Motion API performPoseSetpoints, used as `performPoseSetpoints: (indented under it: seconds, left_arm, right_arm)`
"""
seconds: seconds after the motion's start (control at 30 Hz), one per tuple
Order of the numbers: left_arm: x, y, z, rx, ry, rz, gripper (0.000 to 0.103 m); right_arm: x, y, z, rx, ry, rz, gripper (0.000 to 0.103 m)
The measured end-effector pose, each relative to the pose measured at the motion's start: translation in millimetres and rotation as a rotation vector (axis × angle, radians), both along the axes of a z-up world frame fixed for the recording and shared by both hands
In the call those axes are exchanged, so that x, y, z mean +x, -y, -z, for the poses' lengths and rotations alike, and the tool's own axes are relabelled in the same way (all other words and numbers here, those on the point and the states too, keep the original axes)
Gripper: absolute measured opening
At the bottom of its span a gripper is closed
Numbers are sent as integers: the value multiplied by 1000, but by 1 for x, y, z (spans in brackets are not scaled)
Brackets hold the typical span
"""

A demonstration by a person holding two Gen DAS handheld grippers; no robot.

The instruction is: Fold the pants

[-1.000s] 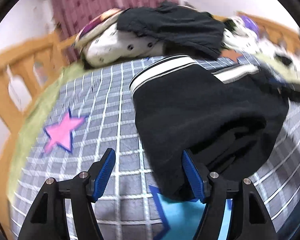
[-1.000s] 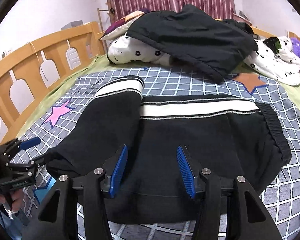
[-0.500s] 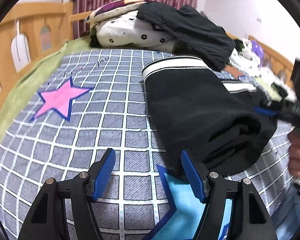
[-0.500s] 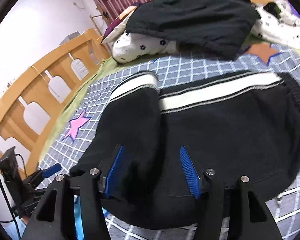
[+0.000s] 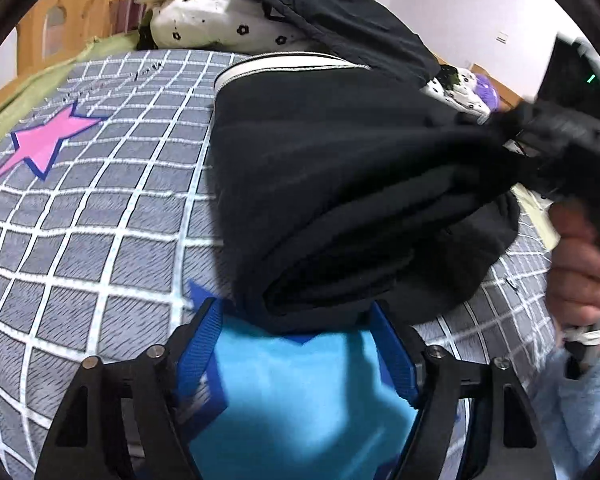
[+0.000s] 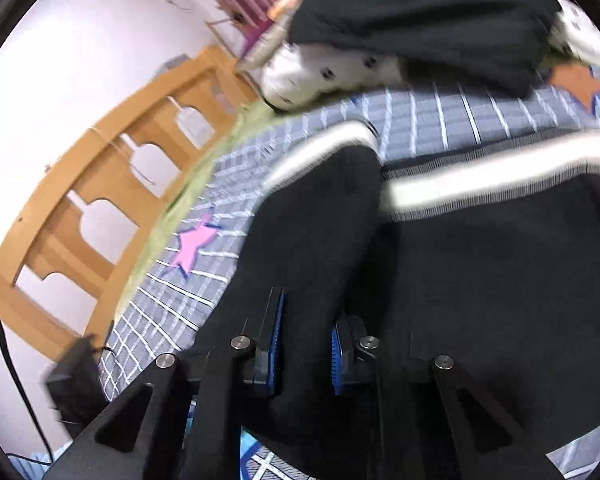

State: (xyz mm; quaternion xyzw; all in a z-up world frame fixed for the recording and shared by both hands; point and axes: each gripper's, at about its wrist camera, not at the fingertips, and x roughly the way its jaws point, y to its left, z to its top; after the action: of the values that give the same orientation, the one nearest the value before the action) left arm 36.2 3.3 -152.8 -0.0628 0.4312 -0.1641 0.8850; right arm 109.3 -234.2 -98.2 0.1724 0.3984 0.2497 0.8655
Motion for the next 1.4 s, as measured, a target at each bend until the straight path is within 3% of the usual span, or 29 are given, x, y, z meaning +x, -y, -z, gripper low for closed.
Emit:
performPoseSetpoints:
  seconds: [0.13, 0.3, 0.43, 0.6, 0.73, 0.83, 0.9, 0.97, 1.13, 1.2, 1.3, 1.4]
  left_arm:
    - [2, 20, 2, 51, 14, -25, 78]
    - [2, 44, 2, 109, 31, -12, 78]
    - [6, 60, 4, 177, 49, -74, 80]
    - [1, 71, 0, 213, 70, -37, 79]
    - [-3, 81, -9, 146, 85, 54, 79]
    - [-2, 89, -12, 100, 68, 98, 79]
    - [-1, 90, -14, 82, 54, 103, 79]
    - [1, 82, -13, 52, 27, 103, 79]
    - [-11, 71, -23, 24, 22, 114, 78]
    - [-9, 74, -30, 12, 25, 129, 78]
    - [5, 82, -39, 28, 33, 102, 78]
    - [21, 94, -35, 66, 12, 86, 78]
  right_arm:
    - [-3, 7, -25, -38, 67, -32, 18]
    - [7, 27, -35, -61, 86, -62, 18]
    - [9, 52, -39, -76, 114, -76, 17]
    - [-11, 124, -58, -56, 238, 34, 17]
    - [-24, 206, -58, -44, 269, 218, 17]
    - [-20, 236, -29, -173, 204, 292, 17]
    - [-7, 239, 6, -290, 102, 317, 17]
    - [-4, 235, 23, -377, 84, 299, 17]
    - [-26, 239, -3, -325, 155, 322, 18]
    - [-28, 235, -7, -349, 186, 329, 18]
    - [-14, 233, 12, -423, 109, 351, 18]
    - [-17, 239, 15, -418, 93, 359, 20]
